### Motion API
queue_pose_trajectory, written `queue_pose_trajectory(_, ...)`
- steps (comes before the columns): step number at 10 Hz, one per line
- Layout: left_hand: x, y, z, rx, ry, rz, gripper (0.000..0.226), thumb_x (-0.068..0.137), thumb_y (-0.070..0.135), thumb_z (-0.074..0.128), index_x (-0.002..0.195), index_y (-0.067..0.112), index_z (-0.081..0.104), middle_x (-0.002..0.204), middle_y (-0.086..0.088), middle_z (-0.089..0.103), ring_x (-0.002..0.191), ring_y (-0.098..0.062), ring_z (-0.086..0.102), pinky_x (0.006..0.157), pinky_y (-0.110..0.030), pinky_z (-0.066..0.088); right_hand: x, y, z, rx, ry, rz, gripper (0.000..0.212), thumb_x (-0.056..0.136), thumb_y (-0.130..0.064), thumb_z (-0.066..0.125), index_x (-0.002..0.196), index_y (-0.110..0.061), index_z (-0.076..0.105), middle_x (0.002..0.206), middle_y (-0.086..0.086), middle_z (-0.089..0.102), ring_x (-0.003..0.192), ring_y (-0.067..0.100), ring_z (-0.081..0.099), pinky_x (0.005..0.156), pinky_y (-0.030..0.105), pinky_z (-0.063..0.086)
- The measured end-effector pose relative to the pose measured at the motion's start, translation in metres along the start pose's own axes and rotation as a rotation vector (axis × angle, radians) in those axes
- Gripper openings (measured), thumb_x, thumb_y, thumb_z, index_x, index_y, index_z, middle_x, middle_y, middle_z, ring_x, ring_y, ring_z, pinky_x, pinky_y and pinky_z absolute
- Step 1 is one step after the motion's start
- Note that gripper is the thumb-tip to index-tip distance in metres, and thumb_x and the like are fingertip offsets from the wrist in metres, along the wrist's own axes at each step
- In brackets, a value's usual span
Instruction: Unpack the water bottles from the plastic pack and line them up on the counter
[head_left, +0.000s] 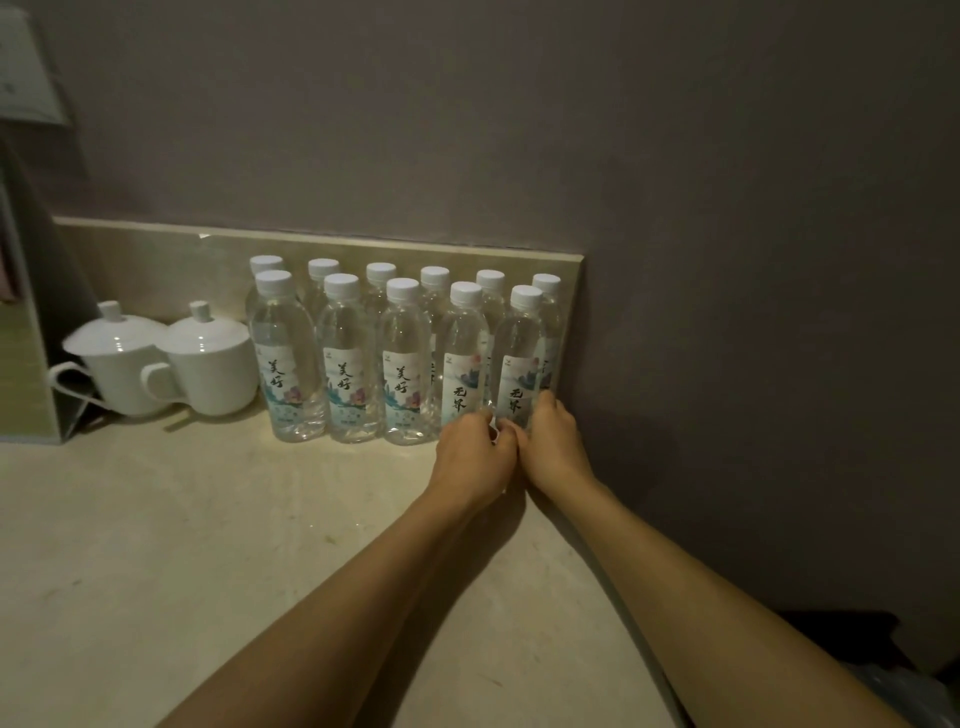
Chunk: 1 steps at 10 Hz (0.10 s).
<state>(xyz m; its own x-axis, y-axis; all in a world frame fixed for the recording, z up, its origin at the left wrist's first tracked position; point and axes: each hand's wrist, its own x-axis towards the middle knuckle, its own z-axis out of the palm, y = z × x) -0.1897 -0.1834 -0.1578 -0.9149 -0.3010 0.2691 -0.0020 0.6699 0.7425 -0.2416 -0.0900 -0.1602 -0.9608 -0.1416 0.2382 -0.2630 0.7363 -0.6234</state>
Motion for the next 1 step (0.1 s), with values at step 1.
queue_pose_trajectory(1, -0.0017, 0.0021, -0.002, -0.043, -0.008, -0.012, 0.025, 0.097, 0.023, 0.052, 0.1, 0.006, 0.07, 0.096, -0.011, 0.073, 0.092, -0.027, 0.066, 0.083, -0.038, 0.053, -0.001, -0.0005, -0.0028, 0.019, 0.0, 0.012, 0.049, 0.091, -0.035, 0.061, 0.125, -0.003, 0.046, 0.129, 0.018, 0.05, 0.118, 0.037, 0.051, 0.094, 0.043, 0.047)
